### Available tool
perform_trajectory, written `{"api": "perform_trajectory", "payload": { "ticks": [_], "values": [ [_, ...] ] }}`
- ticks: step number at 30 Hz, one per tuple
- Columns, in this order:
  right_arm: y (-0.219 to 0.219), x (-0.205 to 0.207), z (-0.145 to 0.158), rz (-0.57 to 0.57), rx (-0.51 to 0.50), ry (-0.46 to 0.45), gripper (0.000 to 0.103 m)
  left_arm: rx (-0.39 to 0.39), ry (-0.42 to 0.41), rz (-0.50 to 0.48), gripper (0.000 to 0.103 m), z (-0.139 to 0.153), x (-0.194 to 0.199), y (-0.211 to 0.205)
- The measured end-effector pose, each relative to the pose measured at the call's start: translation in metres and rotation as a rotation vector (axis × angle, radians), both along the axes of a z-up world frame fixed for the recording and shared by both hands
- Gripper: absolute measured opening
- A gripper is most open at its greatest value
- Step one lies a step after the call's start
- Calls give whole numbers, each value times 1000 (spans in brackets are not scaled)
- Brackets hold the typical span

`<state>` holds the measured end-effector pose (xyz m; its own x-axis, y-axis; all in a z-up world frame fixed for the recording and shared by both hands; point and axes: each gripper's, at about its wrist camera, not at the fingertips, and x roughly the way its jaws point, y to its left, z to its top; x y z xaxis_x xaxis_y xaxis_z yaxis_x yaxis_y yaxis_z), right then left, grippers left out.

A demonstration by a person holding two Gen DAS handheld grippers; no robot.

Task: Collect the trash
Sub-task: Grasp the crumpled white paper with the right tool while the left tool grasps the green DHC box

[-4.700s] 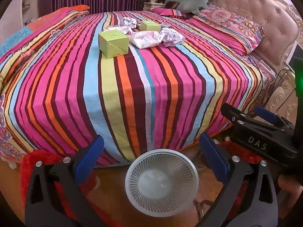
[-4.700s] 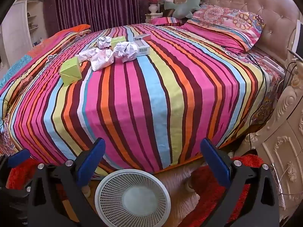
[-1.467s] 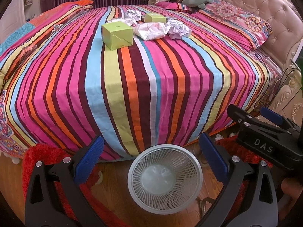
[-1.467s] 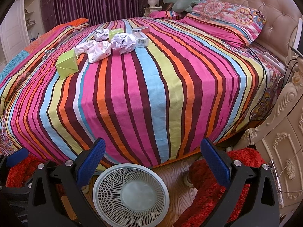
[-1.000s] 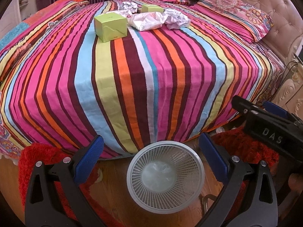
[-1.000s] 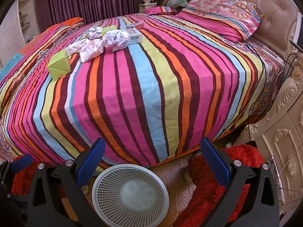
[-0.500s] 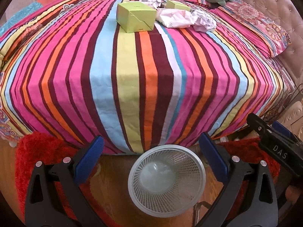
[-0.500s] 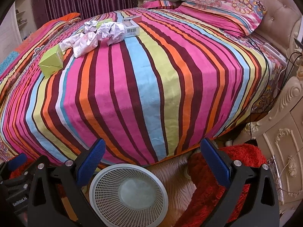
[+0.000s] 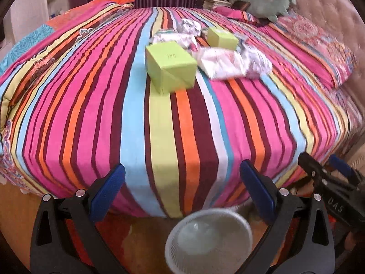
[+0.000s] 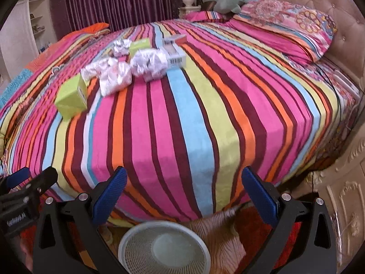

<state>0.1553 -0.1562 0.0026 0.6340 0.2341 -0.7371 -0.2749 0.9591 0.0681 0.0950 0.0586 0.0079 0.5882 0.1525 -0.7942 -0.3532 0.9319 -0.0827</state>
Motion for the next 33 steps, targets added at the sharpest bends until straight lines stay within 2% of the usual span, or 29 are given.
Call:
{"api": "perform_trajectory", "payload": {
  "ticks": [2, 7, 12, 18, 27, 32, 33],
  "values": [
    [4, 14, 6, 8, 23, -10, 97, -18, -27, 19, 97, 7, 17, 9],
    [15, 59, 27, 27, 100, -22, 96, 11, -58, 57, 97, 20, 60, 23],
    [30, 104, 40, 35, 115, -31, 97, 8, -61, 103, 97, 22, 95, 36],
    [51, 150, 33, 50, 154, 41, 97, -13, -45, 140, 97, 14, 124, 47],
    [74, 179, 18, 76, 155, 127, 96, 2, 13, 157, 97, -5, 154, 54],
    [78, 188, 6, 69, 197, 195, 96, 11, 38, 164, 97, -12, 160, 60],
    [80, 189, 5, 75, 198, 205, 94, 8, 43, 165, 90, -14, 160, 62]
  ]
}}
